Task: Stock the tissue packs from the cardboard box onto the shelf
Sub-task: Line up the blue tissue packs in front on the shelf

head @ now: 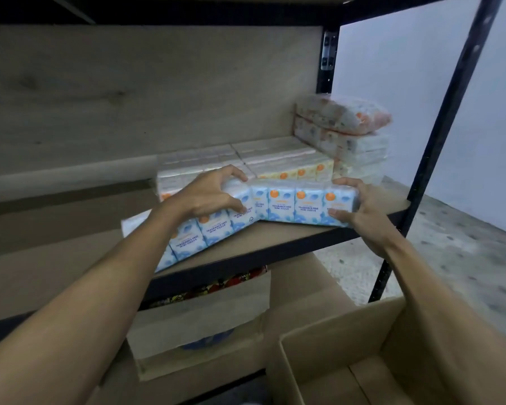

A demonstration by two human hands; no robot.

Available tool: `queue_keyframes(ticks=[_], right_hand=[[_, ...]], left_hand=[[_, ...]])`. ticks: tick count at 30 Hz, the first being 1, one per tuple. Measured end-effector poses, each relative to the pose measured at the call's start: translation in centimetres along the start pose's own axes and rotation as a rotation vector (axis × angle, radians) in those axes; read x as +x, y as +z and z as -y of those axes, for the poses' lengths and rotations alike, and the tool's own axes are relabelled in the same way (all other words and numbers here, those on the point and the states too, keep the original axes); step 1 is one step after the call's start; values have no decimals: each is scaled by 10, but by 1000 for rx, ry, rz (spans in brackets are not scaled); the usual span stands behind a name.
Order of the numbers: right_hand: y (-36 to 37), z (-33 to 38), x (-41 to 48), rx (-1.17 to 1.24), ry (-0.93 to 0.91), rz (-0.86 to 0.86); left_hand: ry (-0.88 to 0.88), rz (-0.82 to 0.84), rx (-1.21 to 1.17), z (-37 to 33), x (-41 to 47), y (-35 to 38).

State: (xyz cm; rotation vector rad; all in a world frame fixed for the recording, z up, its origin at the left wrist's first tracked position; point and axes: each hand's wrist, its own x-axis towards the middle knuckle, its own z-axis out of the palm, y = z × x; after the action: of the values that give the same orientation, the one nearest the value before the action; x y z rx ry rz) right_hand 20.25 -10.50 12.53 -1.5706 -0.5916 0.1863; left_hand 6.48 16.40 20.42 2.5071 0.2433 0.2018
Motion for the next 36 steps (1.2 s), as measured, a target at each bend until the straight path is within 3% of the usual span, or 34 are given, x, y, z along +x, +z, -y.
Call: queue_keyframes(ticks=[8,11,18,23,28,36], right_hand=[[-7,-10,13,-55,-27,5],[-8,-7,14,-86,-32,-6],[14,14,8,-811,-395,-275],[58,21,10,-1066,-386,-122],[73,2,21,-1249,-303,-59],[51,-9,33,-1207,-401,-66]], left_hand=[[15,94,4,9,14,13],[49,92,106,14,12,13],[122,-122,242,25,-32,-3],[23,-163,391,51,-77,-5],[51,-242,511,58,-84,4],[34,-309,542,70,-63,6]])
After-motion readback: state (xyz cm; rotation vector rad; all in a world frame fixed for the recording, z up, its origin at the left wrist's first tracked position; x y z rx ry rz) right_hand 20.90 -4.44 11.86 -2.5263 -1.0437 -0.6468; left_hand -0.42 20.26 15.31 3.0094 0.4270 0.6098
